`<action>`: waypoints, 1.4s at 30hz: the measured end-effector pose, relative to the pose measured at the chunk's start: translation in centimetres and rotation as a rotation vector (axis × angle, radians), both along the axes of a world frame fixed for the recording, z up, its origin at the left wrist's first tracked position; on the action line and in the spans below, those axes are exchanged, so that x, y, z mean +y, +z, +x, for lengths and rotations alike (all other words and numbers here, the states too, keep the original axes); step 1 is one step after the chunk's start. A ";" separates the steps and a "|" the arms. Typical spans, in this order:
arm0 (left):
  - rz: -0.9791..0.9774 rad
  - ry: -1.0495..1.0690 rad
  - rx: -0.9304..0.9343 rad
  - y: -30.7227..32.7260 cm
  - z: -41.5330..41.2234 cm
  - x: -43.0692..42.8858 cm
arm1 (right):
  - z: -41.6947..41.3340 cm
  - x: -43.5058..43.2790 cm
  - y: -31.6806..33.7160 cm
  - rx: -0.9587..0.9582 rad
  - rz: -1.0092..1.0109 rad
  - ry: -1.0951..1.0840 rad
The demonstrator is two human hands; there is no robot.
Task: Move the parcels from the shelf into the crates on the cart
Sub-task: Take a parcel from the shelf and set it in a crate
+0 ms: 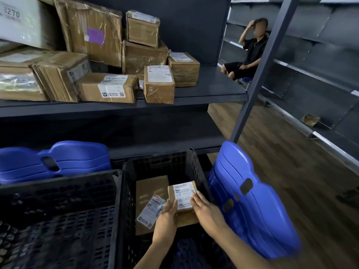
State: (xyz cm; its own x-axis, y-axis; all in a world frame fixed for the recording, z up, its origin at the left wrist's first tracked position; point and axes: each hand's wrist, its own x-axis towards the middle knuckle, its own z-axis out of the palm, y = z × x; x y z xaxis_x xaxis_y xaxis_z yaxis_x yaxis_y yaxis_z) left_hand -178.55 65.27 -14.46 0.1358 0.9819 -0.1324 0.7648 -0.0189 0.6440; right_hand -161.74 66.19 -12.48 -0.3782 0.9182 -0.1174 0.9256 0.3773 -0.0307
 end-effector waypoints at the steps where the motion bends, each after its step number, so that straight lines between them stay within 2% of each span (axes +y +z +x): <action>1: 0.010 0.000 -0.012 -0.8 0.2 0.4 | 0.1 0.5 -0.5 -0.025 0.005 0.013; 8: 0.052 0.027 -0.060 -4.6 1.5 4.2 | 0.3 4.5 -3.5 -0.118 0.027 0.037; 17: 0.068 0.016 -0.006 -8.7 2.1 8.1 | -1.0 8.4 -6.9 -0.199 0.022 -0.030; 23: 0.016 -0.021 0.220 -10.1 1.5 9.6 | -2.0 10.4 -9.5 -0.170 0.034 -0.079; 28: 0.170 -0.137 0.478 -11.1 2.1 10.5 | -1.5 11.4 -12.0 -0.136 0.029 -0.112; 33: 0.218 -0.271 0.576 -13.1 2.3 11.7 | -1.4 11.5 -14.5 -0.085 0.003 -0.150; 42: 0.066 -0.352 0.793 -14.6 4.1 12.7 | -0.9 12.5 -18.5 0.022 0.002 -0.168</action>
State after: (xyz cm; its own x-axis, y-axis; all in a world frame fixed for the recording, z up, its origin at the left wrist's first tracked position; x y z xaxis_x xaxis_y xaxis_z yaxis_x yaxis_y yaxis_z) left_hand -174.42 77.98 -29.04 0.3247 0.9090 -0.2612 0.9300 -0.3572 -0.0870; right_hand -162.66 78.69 -31.03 -0.2216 0.9690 -0.1092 0.9748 0.2172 -0.0514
